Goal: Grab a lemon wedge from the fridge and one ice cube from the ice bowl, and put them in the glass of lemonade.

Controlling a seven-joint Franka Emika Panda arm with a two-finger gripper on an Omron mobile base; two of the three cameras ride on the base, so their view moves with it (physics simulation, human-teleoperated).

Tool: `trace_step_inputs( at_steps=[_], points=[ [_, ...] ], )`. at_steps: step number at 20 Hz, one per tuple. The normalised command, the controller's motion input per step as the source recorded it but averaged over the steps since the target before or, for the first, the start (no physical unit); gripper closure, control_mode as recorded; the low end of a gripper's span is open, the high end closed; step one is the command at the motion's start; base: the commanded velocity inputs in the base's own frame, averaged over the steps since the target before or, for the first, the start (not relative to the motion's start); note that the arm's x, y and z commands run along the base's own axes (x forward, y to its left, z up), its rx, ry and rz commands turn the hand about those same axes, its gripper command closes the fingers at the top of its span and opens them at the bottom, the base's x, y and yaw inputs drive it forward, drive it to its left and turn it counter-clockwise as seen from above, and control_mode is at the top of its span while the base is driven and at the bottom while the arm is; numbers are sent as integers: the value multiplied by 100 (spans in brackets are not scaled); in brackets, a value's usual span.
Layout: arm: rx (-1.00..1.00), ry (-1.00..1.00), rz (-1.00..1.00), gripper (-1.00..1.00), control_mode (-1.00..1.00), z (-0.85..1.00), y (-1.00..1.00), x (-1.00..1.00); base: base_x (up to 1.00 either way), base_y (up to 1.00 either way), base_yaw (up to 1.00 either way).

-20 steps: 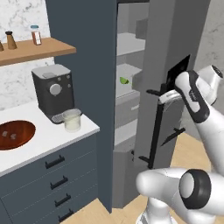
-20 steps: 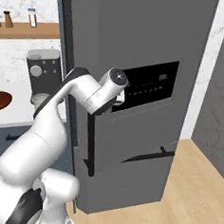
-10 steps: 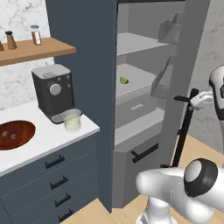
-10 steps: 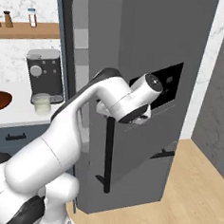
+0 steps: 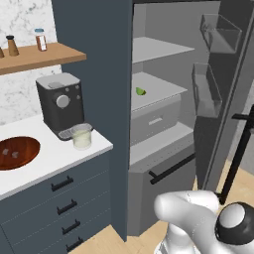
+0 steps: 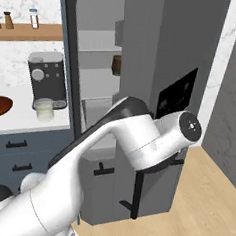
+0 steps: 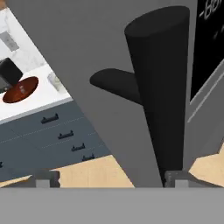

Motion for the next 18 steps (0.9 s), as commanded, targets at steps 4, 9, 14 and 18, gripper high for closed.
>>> trace_step_inputs(
  at_steps=[4, 9, 14, 18],
  points=[
    [-2, -10, -11, -100, -100, 68, -1, -54, 0, 0, 0],
    [-12, -1, -9, -100, -100, 82, 52, -9, 0, 0, 0],
    [-31, 2, -14, -100, -100, 41, 100, 33, 0, 0, 0],
    [-52, 10, -37, -100, -100, -36, 68, 100, 0, 0, 0]
  ],
)
